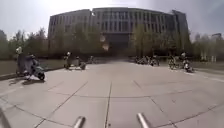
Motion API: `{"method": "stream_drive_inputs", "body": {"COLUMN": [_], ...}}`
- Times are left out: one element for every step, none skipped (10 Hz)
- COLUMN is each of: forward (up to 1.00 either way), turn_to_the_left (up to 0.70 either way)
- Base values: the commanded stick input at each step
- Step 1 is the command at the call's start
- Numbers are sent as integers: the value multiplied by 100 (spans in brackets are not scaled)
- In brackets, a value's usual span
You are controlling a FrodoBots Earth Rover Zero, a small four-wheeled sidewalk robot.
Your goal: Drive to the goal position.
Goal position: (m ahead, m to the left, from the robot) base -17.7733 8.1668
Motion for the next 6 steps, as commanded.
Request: {"method": "stream_drive_inputs", "body": {"forward": [100,100,100,100,100,100], "turn_to_the_left": [0,0,0,0,0,0]}}
